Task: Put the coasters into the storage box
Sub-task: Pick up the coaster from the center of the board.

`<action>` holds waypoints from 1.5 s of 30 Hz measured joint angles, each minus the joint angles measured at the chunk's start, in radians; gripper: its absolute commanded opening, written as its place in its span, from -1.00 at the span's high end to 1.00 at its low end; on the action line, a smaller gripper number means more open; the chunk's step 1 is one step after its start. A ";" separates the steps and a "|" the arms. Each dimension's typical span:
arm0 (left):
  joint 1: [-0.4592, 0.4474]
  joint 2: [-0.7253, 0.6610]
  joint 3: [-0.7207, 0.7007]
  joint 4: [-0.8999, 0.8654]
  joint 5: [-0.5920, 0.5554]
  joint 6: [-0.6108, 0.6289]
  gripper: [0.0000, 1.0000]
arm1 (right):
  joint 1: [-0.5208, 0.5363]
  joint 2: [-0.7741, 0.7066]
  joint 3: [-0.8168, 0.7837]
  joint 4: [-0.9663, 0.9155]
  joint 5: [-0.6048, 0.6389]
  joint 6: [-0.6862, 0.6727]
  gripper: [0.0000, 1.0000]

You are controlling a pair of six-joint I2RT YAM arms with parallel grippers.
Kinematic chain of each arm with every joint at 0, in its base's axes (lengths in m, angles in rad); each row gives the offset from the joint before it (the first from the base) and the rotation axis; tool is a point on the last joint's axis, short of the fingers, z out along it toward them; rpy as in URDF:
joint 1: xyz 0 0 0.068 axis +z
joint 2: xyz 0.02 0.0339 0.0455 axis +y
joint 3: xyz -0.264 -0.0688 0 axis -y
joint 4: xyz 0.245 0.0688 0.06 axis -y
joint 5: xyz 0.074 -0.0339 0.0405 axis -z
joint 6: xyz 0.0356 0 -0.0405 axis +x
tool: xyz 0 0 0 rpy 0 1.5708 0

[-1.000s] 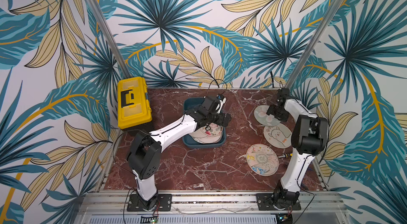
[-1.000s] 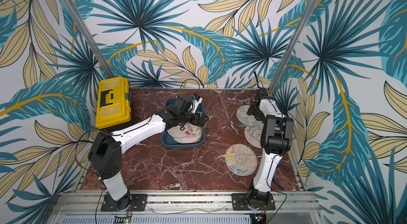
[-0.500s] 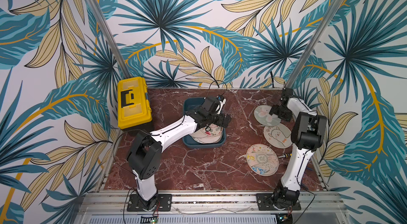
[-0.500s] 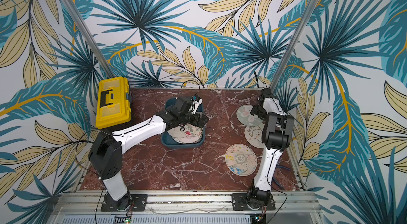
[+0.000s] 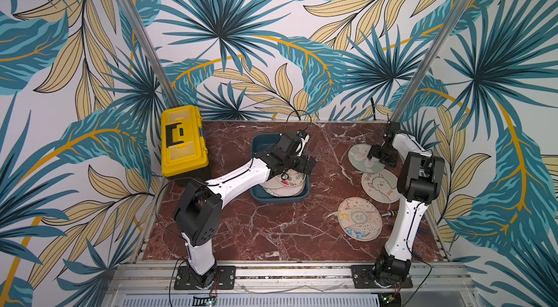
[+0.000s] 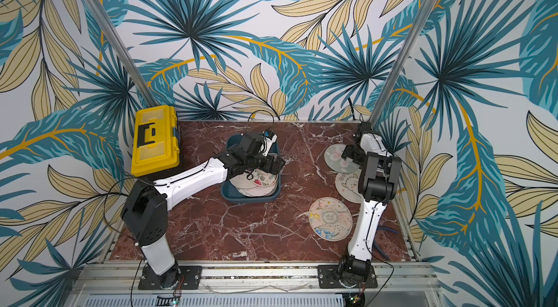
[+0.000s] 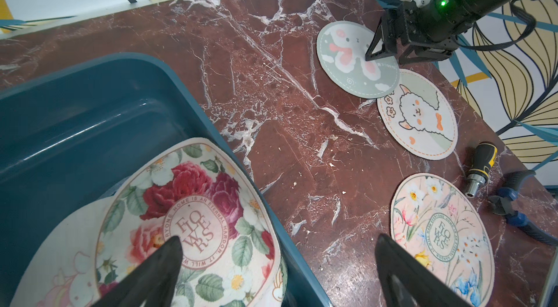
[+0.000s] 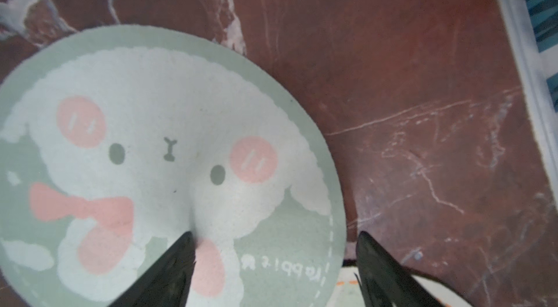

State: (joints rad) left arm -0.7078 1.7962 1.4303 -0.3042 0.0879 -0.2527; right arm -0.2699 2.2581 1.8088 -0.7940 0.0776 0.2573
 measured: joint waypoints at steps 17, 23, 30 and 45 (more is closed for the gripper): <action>0.000 0.003 0.000 -0.008 -0.018 0.004 -0.99 | -0.001 0.007 0.011 -0.014 -0.035 0.000 -0.21; 0.000 0.003 0.000 -0.009 -0.024 0.007 -0.99 | -0.001 0.014 0.023 -0.023 -0.045 0.002 0.11; 0.000 0.004 0.000 -0.020 -0.033 0.011 -0.99 | -0.001 0.014 0.026 -0.024 -0.055 0.003 0.78; 0.016 0.005 0.000 -0.059 -0.073 -0.052 -0.99 | 0.002 -0.161 -0.031 -0.015 -0.147 0.013 1.00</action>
State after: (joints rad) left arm -0.6922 1.8011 1.4303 -0.3630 0.0151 -0.3046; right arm -0.2684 2.0968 1.7775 -0.8093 -0.0692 0.2699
